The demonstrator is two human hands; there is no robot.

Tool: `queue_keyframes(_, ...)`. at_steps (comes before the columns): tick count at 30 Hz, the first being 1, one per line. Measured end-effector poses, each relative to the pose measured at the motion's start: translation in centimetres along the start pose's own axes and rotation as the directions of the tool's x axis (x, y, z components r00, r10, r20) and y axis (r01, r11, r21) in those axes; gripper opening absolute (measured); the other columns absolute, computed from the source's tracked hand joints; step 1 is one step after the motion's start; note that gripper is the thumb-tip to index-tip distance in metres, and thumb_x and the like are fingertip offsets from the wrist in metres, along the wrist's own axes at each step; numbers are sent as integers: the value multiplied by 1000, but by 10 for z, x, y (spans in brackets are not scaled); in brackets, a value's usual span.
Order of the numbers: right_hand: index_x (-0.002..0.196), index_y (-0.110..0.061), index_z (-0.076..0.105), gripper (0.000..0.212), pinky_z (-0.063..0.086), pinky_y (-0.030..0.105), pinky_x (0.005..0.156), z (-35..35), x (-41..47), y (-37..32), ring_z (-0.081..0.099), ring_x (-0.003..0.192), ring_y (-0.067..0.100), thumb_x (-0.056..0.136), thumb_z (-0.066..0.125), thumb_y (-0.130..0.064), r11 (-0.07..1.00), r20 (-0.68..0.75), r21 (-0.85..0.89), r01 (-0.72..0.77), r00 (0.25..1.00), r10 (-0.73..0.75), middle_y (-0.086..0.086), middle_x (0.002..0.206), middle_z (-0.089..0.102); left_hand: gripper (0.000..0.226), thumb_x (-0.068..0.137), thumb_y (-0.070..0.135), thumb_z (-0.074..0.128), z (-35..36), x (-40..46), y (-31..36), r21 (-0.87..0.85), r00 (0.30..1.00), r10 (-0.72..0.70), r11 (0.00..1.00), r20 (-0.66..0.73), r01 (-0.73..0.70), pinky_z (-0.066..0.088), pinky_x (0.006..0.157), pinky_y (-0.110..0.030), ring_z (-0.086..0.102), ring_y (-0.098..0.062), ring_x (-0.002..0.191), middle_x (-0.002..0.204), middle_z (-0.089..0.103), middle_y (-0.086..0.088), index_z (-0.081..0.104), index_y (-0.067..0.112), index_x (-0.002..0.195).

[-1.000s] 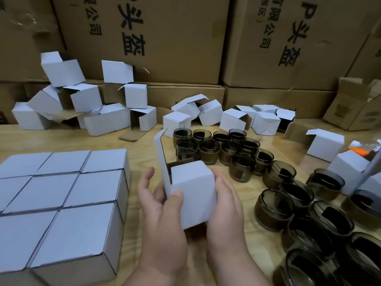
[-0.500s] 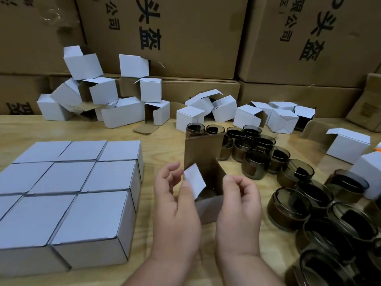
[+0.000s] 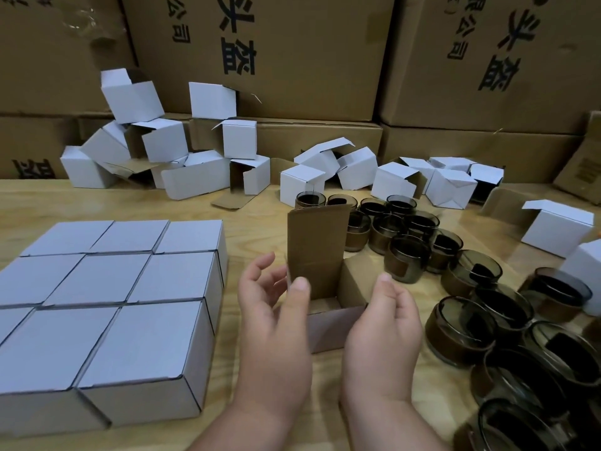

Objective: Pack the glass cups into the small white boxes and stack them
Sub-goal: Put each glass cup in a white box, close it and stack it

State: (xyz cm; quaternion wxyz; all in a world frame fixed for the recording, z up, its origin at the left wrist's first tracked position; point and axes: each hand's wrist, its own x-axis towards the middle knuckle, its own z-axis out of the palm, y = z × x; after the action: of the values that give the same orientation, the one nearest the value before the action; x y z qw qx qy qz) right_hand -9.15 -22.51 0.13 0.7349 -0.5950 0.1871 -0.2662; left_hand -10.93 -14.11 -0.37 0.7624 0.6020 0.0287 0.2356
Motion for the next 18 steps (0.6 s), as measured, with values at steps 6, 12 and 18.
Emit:
queue_keyframes(6, 87, -39, 62, 22, 39, 26, 65, -4, 5, 0, 55, 66, -14, 103, 50, -31, 997, -27, -54, -54, 998, 53, -21, 77, 65, 30, 104, 11, 41, -1, 0, 8, -54, 997, -50, 997, -63, 46, 38, 53, -14, 40, -5, 56, 74, 48, 12, 55, 33, 121)
queue_keyframes(12, 95, -41, 58, 27, 39, 20, 60, -4, 3, 0, 53, 67, -19, 101, 45, -18, 994, -26, -96, -55, 998, 53, -16, 83, 59, 42, 106, -9, 28, -6, -2, 6, -18, 998, -46, 999, -44, 45, 44, 71, -34, 53, -28, 83, 82, 67, 23, 54, 10, 133)
queue_keyframes(18, 97, -36, 68, 31, 36, 10, 72, 0, 4, 2, 51, 89, -17, 103, 41, -22, 988, 67, -144, -61, 995, 71, -30, 96, 60, 57, 101, -10, 24, -10, 0, 6, -27, 995, -71, 997, -72, 69, 53, 69, -28, 63, -31, 90, 113, 71, -21, 68, 22, 120)
